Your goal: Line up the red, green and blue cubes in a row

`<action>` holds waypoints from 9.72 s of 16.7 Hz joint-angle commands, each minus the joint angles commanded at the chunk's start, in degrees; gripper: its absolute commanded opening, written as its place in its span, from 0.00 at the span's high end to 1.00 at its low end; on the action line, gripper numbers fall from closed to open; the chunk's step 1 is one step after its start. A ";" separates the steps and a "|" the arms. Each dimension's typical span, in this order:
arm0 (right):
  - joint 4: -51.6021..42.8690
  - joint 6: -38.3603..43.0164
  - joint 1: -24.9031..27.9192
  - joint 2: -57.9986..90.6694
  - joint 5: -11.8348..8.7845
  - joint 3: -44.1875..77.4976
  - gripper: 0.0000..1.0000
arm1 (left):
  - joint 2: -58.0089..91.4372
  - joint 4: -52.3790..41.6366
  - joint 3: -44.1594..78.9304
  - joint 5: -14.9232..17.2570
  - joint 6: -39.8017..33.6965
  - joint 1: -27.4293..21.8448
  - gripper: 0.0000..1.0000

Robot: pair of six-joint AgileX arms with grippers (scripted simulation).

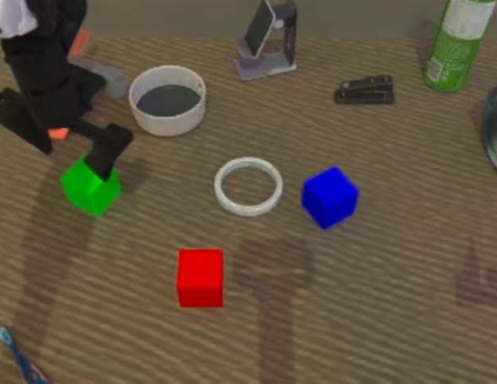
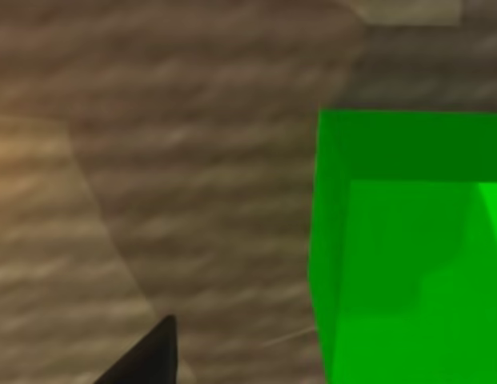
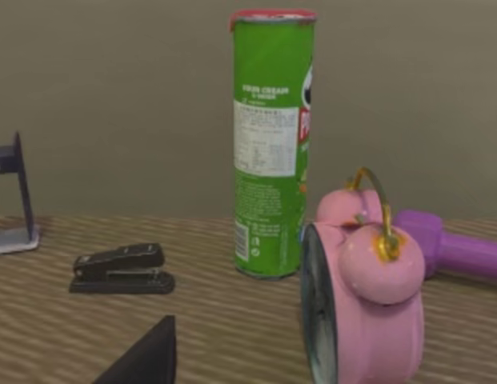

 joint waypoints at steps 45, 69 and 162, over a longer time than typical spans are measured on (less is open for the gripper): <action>0.00 0.00 0.00 0.00 0.00 0.00 0.00 | -0.96 -1.95 0.98 -0.03 0.02 0.79 1.00; 0.00 0.00 0.00 0.00 0.00 0.00 0.00 | -6.74 -3.42 -3.25 -0.12 -67.69 -37.98 1.00; -71.02 -3.16 28.15 137.94 0.30 118.83 0.00 | -128.97 64.18 -103.08 -0.21 -22.24 9.35 0.00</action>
